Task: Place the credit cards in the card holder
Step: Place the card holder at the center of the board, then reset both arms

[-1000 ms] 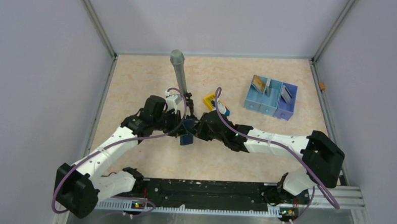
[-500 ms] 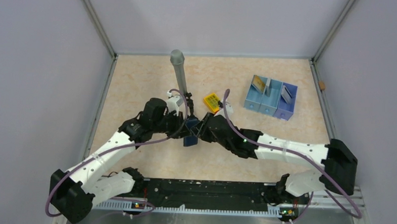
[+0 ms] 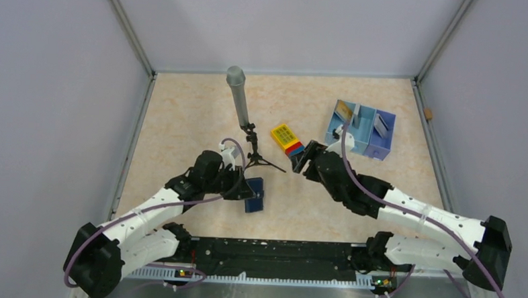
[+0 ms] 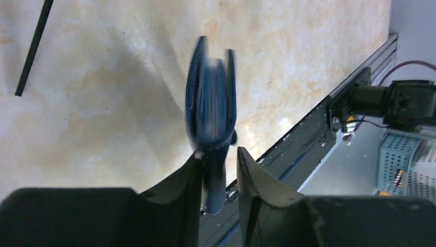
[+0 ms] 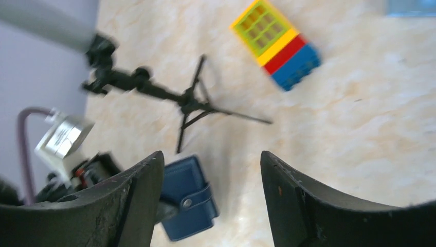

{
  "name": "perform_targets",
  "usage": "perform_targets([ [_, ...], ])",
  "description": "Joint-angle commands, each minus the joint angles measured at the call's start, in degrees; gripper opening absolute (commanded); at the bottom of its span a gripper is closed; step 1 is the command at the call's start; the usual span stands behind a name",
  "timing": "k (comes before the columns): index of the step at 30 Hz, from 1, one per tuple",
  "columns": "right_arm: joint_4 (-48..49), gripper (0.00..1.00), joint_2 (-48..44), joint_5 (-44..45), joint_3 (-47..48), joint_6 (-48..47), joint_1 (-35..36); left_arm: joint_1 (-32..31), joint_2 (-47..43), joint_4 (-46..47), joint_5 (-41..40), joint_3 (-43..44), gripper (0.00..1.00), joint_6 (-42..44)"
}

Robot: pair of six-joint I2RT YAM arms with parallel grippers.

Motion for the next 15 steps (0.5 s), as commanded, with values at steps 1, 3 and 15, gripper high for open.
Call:
perform_targets([
  [1,0.7,0.68,-2.6,-5.7,-3.3,-9.7,-10.3,-0.2,0.6,9.3,-1.4,-2.1,0.41,-2.1],
  [3,1.7,0.68,-3.9,-7.9,-5.2,-12.0,-14.4,0.3,0.8,8.8,-4.5,-3.4,0.54,-2.6],
  [15,-1.7,0.72,-12.6,-7.8,-8.2,-26.4,-30.6,13.3,-9.7,-10.6,-20.5,5.2,0.99,-0.5],
])
